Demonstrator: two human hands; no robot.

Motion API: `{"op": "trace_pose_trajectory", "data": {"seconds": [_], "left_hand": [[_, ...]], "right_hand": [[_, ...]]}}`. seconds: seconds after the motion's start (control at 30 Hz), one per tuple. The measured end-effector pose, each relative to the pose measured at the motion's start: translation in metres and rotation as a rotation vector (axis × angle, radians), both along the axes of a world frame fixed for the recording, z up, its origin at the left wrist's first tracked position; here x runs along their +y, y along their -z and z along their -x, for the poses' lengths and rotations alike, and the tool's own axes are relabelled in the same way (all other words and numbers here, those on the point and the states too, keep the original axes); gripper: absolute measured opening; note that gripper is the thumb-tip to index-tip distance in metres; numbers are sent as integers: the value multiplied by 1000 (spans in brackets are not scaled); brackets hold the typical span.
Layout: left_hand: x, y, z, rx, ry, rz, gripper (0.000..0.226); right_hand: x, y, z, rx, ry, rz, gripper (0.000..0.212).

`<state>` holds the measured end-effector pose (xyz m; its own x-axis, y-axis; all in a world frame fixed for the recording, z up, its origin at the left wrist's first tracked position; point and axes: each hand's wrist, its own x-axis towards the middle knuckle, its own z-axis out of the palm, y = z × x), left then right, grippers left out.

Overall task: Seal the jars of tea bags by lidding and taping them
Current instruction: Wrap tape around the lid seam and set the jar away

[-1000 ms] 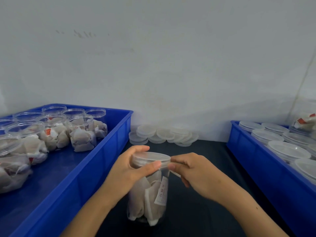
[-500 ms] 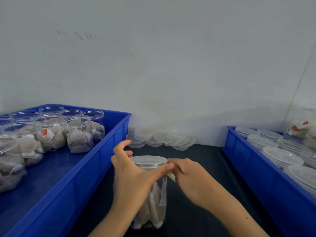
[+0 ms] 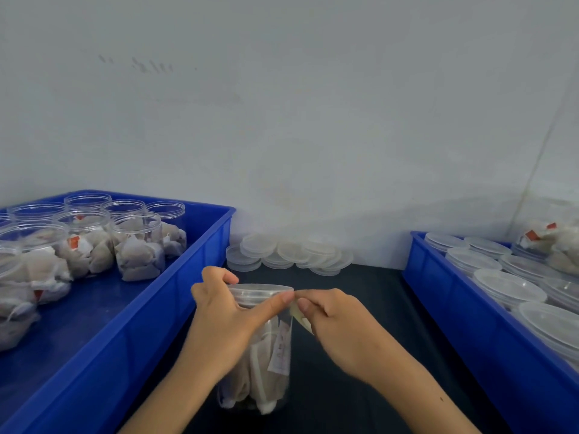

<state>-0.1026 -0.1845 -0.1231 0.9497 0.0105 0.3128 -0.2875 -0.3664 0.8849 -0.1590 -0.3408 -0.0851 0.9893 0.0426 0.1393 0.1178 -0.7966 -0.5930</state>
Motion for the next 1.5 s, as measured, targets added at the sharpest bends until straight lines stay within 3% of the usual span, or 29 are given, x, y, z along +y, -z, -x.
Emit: {"op": "trace_pose_trajectory", "data": {"seconds": [0.13, 0.27, 0.43, 0.53, 0.77, 0.87, 0.93, 1.0, 1.17, 1.37, 1.5], "left_hand": [[3, 1, 1, -29, 65, 70, 83], [-3, 7, 4, -77, 121, 23, 52], [-4, 10, -3, -46, 109, 75, 75], [-1, 10, -7, -58, 149, 72, 80], [-3, 12, -6, -99, 142, 12, 83], [-3, 13, -6, -77, 115, -19, 105], [-4, 14, -6, -60, 94, -49, 108], [-5, 13, -5, -61, 89, -79, 107], [-12, 12, 3, -130, 59, -176, 91], [-8, 14, 6, -163, -13, -146, 85], [-7, 15, 5, -179, -18, -161, 88]], "right_hand": [[-3, 1, -2, -3, -11, 13, 31], [-2, 5, -3, -27, 4, 96, 30], [3, 7, -3, -26, 9, 134, 32], [2, 4, -4, 19, 3, 82, 30], [-11, 6, -7, 251, 111, 56, 49], [-13, 11, -5, 226, 137, 7, 46], [-9, 20, -2, 206, 165, -151, 43], [-4, 31, 2, 129, 239, -291, 42], [1, 51, 4, -107, 394, -368, 36], [12, 51, -8, -126, 418, -546, 40], [14, 53, -14, -150, 458, -525, 36]]}}
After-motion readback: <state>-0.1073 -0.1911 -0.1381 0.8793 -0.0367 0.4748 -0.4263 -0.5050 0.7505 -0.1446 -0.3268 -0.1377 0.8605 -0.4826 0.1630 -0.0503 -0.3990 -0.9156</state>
